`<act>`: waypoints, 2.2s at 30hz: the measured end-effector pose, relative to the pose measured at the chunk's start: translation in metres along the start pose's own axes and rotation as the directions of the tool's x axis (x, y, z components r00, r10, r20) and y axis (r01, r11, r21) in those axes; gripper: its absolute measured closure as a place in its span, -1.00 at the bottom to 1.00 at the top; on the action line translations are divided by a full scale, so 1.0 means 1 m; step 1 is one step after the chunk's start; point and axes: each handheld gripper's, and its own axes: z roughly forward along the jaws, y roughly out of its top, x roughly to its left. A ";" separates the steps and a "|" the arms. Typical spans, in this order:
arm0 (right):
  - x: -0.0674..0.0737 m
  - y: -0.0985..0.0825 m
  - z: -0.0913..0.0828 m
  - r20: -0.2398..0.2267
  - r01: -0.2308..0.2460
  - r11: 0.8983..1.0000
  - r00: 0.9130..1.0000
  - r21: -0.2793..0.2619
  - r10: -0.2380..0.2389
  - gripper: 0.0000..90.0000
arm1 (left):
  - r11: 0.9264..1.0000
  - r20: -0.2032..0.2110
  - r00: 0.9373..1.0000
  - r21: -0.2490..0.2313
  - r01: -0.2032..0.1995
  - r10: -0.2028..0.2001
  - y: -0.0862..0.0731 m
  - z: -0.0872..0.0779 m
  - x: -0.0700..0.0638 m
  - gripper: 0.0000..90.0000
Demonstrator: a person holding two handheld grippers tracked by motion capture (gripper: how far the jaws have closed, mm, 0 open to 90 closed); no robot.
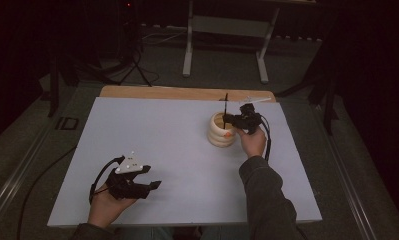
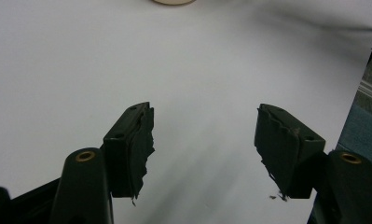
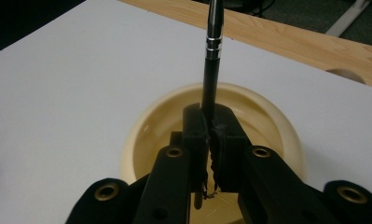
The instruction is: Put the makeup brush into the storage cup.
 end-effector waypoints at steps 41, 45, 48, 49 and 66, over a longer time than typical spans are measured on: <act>0.011 -0.010 -0.046 -0.016 0.032 0.998 0.999 -0.052 -0.033 0.04 | 0.999 -0.002 0.999 -0.005 0.037 -0.037 -0.002 0.003 0.003 -0.31; 0.013 -0.014 -0.051 -0.006 0.032 0.998 0.999 -0.046 -0.032 -0.02 | 0.999 -0.006 0.999 -0.003 0.035 -0.036 -0.003 0.003 0.003 -0.31; 0.012 -0.018 -0.056 0.000 0.030 0.998 1.000 -0.053 -0.030 -0.07 | 0.999 -0.013 0.999 -0.007 0.037 -0.038 -0.004 0.003 0.005 -0.31; 0.012 -0.020 -0.058 0.004 0.027 0.998 1.000 -0.057 -0.027 -0.09 | 0.999 -0.014 0.999 -0.007 0.040 -0.040 -0.004 0.003 0.005 -0.32; 0.018 -0.045 -0.068 -0.004 0.036 0.998 0.999 -0.053 -0.036 -0.18 | 0.999 -0.037 0.998 -0.010 0.041 -0.041 -0.008 0.002 0.010 -0.33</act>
